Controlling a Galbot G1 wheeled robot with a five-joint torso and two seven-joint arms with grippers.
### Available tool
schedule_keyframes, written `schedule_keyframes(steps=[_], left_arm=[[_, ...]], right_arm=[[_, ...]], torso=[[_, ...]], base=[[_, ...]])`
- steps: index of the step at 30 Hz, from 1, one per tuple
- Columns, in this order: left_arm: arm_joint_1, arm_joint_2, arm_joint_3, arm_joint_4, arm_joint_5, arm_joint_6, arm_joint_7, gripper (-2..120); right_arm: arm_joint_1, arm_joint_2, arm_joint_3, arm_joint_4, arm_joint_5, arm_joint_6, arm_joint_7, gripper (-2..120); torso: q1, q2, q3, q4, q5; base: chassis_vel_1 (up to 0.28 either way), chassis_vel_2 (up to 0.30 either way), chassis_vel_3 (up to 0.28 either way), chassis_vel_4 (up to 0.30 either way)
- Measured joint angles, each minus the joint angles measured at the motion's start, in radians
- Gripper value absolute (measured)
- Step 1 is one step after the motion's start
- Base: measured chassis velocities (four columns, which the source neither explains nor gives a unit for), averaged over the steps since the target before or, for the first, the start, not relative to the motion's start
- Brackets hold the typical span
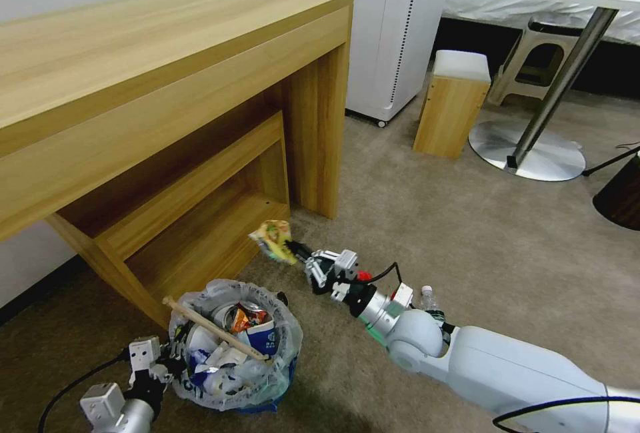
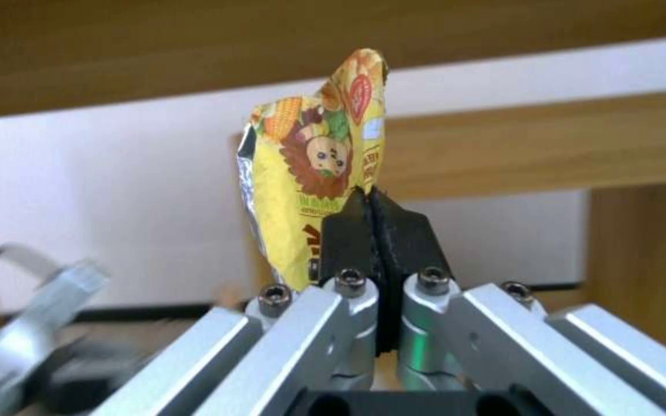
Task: Pick up the trash bin and place the garbage on the floor into it.
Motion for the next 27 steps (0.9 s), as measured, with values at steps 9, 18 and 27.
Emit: schedule_keyframes(steps=[9, 18, 27], left_arm=[[0.004, -0.007, -0.004, -0.02, -0.001, 0.002, -0.001, 3], [0.01, -0.021, -0.004, -0.031, 0.003, 0.002, -0.001, 3], [0.011, -0.023, -0.005, -0.037, 0.003, 0.001, -0.001, 3]], right_arm=[[0.104, 0.035, -0.211, -0.05, -0.016, 0.009, 0.002, 0], [0.113, 0.081, -0.279, -0.136, -0.023, 0.011, 0.007, 0], [0.117, 0.098, -0.302, -0.174, -0.031, 0.009, 0.022, 0]], torso=[[0.0, 0.0, 0.0, 0.0, 0.0], [0.0, 0.0, 0.0, 0.0, 0.0001], [0.0, 0.0, 0.0, 0.0, 0.0]], base=[[0.0, 0.0, 0.0, 0.0], [0.0, 0.0, 0.0, 0.0], [0.0, 0.0, 0.0, 0.0]])
